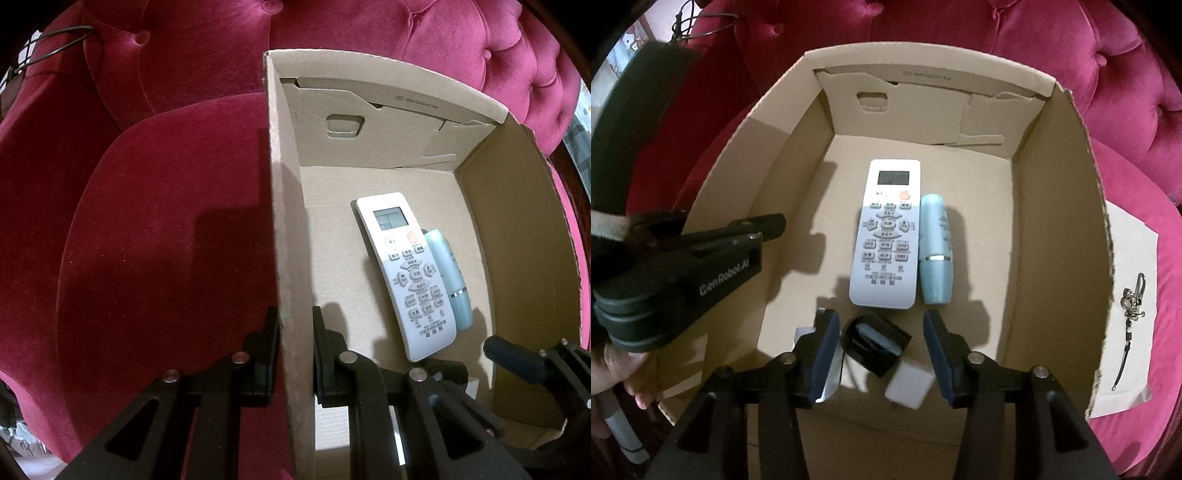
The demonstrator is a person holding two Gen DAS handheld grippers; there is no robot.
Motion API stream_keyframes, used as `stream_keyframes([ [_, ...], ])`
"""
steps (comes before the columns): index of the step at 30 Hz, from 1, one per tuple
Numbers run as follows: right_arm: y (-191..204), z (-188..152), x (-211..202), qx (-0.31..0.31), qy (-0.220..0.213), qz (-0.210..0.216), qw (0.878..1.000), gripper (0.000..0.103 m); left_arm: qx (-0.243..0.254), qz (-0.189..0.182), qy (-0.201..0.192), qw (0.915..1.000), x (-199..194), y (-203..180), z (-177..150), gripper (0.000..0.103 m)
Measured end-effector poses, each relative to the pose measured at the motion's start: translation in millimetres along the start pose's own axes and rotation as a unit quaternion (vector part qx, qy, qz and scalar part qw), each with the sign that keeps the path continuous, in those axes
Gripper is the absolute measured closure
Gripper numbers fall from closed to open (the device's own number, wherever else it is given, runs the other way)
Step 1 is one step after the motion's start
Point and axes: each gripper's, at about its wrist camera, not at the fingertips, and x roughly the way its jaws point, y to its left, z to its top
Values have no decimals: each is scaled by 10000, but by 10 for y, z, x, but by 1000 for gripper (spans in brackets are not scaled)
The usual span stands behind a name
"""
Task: Organize rigid objects
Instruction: 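Lower the black object beside the white adapter and open the right gripper, then withdraw the open right gripper from the box to the metal keychain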
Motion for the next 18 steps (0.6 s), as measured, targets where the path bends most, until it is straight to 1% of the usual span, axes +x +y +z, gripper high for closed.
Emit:
stream_keyframes([
  [4,2,8,-44,-8,-50,-32,10000,49,-6,0,1,10000,3,1,-2,87],
  [7,2,13,-75,-20,-60,-37,10000,49,-7,-4,2,10000,3,1,-2,87],
  [12,2,16,-213,-82,-198,-96,9997,49,-6,-1,3,10000,5,2,-3,87],
  [18,-51,11,-406,-58,-359,-207,9991,43,7,13,3,10000,3,-5,-1,87],
])
